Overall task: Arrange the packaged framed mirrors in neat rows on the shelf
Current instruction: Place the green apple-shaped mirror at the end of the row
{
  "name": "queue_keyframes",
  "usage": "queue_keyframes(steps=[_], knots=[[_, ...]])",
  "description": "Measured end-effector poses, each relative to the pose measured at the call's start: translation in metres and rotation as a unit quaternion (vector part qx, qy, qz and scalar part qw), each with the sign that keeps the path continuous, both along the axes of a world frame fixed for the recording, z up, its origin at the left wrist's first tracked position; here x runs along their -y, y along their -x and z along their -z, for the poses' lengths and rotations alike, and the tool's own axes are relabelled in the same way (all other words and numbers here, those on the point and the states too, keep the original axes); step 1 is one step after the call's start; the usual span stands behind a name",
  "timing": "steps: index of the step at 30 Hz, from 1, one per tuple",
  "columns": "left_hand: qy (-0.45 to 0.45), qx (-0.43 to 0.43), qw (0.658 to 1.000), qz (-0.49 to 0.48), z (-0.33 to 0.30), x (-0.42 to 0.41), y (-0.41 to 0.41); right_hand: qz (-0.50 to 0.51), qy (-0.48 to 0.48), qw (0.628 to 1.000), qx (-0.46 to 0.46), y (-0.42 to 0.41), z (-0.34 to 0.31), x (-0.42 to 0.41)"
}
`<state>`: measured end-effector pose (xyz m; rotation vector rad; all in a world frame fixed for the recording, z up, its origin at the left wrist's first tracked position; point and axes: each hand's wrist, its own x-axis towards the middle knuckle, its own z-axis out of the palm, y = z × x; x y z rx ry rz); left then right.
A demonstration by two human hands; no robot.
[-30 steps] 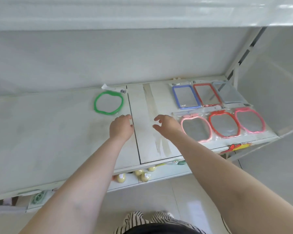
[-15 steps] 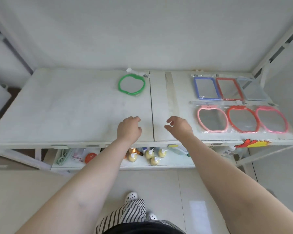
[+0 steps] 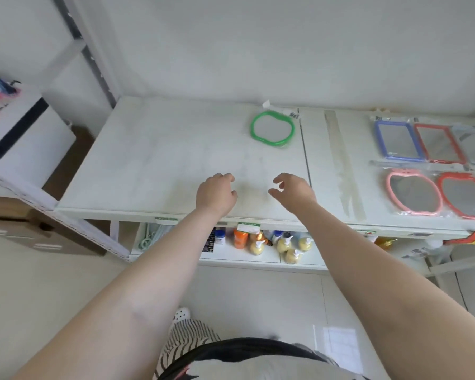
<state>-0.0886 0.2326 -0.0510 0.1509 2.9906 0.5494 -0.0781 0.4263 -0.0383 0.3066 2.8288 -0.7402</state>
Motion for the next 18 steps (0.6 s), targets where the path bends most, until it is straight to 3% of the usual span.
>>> queue_keyframes(steps=[9,18], knots=[[0.002,0.015,0.998,0.058,0.009,0.104,0.055,0.104,0.001,0.995,0.005,0.005,0.019,0.092],[-0.035,0.037,0.993,0.107,0.008,0.078,0.089,0.176,-0.004,0.984,0.013,0.008,0.015,0.086]])
